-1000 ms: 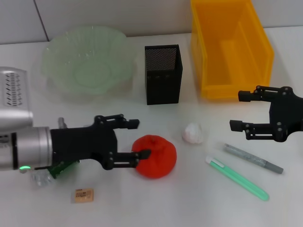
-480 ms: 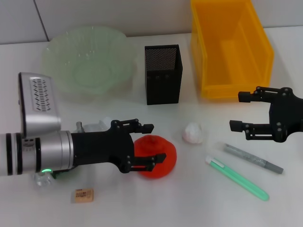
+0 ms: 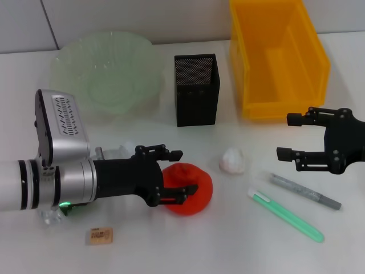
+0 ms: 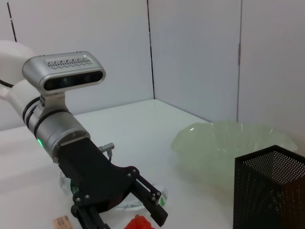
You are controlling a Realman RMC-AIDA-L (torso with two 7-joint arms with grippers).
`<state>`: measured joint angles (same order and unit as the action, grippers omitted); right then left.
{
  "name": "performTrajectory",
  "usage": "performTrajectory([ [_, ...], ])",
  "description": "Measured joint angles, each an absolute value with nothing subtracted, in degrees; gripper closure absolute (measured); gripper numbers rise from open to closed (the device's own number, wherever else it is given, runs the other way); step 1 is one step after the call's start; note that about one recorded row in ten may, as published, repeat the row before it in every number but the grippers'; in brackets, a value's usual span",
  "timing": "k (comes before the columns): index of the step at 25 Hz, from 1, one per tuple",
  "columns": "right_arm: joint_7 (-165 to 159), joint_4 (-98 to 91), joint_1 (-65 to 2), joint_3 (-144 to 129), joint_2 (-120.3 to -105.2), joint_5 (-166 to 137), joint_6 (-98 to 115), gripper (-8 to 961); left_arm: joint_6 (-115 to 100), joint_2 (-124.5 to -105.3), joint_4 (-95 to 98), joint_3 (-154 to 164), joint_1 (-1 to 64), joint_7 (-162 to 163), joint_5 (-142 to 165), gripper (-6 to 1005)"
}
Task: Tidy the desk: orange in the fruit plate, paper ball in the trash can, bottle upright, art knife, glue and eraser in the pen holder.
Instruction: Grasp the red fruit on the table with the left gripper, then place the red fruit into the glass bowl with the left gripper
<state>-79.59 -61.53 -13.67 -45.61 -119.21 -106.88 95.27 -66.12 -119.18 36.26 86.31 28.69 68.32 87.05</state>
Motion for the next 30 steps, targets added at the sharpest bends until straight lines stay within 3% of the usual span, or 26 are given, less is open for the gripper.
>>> performTrajectory([
  [13, -79.3, -61.1, -13.8, -45.6, -119.18, -106.9, 95.2, 176, -65.9, -119.18, 35.7, 87.9, 28.7, 68.4, 86.6, 300],
  [17, -79.1, -61.1, -13.6, -45.6, -119.18, -106.9, 95.2, 176, -65.9, -119.17, 35.8, 89.3, 28.3, 68.4, 84.8, 550],
  [23, -79.0, -60.8, -13.6, -45.6, -119.18, -106.9, 95.2, 176, -66.1, -119.17, 35.9, 89.4, 28.2, 68.4, 84.6, 743],
  [30, -78.6, -60.2, -13.3, -45.6, -119.11, -106.9, 95.2, 176, -69.4, -119.09, 37.9, 89.4, 27.3, 68.7, 82.0, 745],
])
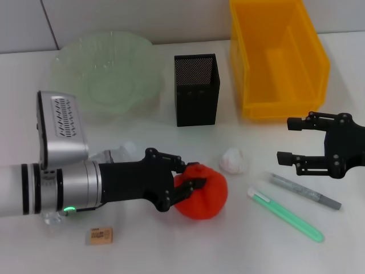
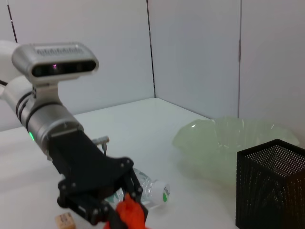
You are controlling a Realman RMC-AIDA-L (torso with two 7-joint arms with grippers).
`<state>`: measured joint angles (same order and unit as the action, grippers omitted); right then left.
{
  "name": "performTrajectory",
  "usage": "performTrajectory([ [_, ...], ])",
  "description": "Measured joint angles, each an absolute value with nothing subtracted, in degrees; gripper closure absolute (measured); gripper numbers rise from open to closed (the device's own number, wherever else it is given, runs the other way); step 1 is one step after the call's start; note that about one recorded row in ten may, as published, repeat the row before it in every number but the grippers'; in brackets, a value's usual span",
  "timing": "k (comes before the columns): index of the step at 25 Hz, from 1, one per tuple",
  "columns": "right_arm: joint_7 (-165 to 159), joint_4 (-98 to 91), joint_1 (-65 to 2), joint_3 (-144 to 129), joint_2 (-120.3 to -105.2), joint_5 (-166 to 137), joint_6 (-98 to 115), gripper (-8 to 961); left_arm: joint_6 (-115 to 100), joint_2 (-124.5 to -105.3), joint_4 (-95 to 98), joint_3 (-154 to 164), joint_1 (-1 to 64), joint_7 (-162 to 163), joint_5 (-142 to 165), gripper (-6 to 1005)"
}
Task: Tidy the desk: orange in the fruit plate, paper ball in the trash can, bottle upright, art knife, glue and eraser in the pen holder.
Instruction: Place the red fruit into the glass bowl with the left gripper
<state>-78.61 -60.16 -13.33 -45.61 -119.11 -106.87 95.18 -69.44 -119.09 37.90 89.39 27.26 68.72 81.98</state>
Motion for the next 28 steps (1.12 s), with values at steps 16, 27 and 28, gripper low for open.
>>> performTrajectory([
  [16, -77.5, -58.3, -13.0, -45.6, -119.16, -106.9, 95.2, 176, -70.5, -118.57, 61.7, 87.2, 15.3, 71.5, 81.8, 743],
  [27, -75.1, -53.6, -13.4, -45.6, -119.23, -106.7, 94.7, 176, -70.5, -118.56, 64.2, 77.5, 14.9, 71.9, 77.3, 742],
  [28, -74.7, -53.1, -13.5, -45.6, -119.26, -106.6, 94.7, 176, -70.5, -118.56, 64.2, 76.5, 15.1, 71.9, 77.1, 742],
])
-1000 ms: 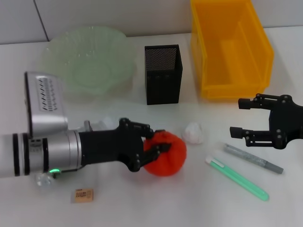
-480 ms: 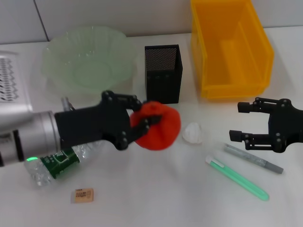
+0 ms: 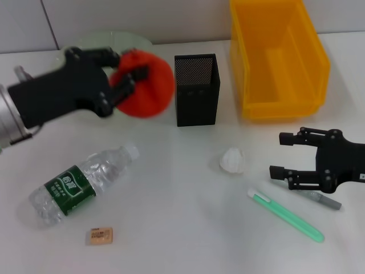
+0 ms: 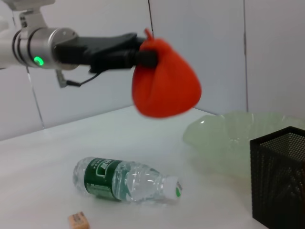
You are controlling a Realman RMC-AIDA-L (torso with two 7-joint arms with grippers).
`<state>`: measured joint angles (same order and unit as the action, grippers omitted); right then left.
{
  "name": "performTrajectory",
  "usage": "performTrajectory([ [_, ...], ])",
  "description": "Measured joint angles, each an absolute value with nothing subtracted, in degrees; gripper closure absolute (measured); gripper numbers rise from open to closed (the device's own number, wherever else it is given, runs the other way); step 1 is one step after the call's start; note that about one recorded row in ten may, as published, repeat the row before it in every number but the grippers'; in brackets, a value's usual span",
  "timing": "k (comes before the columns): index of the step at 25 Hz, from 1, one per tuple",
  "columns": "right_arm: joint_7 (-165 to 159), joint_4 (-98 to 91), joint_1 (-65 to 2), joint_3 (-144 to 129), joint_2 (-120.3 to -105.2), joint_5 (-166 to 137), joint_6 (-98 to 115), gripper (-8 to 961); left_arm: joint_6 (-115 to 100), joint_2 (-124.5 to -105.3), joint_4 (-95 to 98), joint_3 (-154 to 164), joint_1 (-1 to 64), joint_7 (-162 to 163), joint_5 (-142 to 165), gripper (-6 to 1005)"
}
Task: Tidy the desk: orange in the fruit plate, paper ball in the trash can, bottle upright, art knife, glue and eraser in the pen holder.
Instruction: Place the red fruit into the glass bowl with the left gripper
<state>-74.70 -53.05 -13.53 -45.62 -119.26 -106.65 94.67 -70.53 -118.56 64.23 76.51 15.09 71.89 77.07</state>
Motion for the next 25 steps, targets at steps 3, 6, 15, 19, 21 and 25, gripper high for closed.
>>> performTrajectory([
  [3, -74.1, -52.0, -13.7, -45.8, -119.34, -106.4, 94.7, 176, -70.4, -118.56, 64.2, 74.2, 15.8, 71.9, 76.4, 741],
  [6, -73.7, -50.4, -14.5, -45.8, -119.40, -106.4, 94.7, 176, -70.2, -118.57, 63.5, 71.7, 16.8, 71.7, 75.9, 741],
  [15, -73.3, -47.4, -16.4, -46.2, -119.43, -106.3, 94.8, 176, -70.0, -118.51, 55.7, 62.3, 22.3, 71.2, 75.7, 740],
  [19, -73.3, -45.6, -17.7, -45.8, -119.48, -106.3, 94.9, 176, -69.8, -118.40, 53.7, 60.0, 23.9, 69.8, 75.7, 739],
  [21, -73.3, -45.2, -18.2, -46.0, -119.48, -106.3, 94.8, 176, -69.6, -118.39, 53.1, 59.0, 24.5, 69.3, 75.7, 739],
  [25, -73.3, -43.7, -19.9, -46.0, -119.44, -106.3, 94.6, 176, -69.0, -118.39, 52.9, 57.8, 25.1, 69.2, 75.7, 739],
])
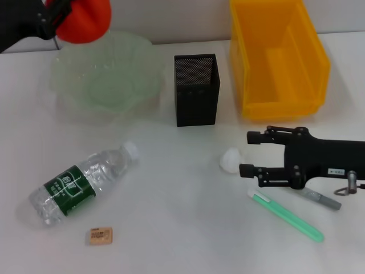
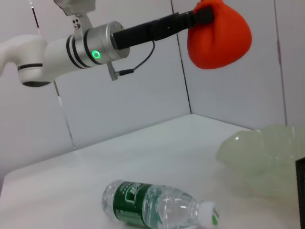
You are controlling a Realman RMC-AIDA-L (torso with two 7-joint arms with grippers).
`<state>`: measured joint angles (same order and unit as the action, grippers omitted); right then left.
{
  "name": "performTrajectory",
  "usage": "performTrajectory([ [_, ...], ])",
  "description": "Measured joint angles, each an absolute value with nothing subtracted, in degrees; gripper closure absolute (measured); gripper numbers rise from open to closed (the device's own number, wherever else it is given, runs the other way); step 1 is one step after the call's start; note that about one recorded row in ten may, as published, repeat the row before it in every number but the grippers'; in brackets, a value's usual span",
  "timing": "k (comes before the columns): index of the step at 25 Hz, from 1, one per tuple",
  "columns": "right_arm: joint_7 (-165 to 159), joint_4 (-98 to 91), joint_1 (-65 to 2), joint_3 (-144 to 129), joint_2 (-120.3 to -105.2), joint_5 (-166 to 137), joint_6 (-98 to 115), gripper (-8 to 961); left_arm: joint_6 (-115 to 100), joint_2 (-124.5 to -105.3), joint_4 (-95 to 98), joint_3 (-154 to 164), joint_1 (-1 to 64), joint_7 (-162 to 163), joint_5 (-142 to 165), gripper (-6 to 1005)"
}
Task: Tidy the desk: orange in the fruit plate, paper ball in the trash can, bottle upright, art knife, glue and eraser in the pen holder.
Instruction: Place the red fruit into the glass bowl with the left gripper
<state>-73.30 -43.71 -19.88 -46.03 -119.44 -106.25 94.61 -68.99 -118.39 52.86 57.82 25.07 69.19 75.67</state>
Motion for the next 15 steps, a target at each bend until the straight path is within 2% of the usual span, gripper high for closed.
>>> performTrajectory([
  [15, -73.3, -41.4, -22.0, -46.2, -119.47, -106.3, 94.0, 176, -62.9, -118.30, 46.6, 56.6, 28.6, 66.8, 75.7, 737],
])
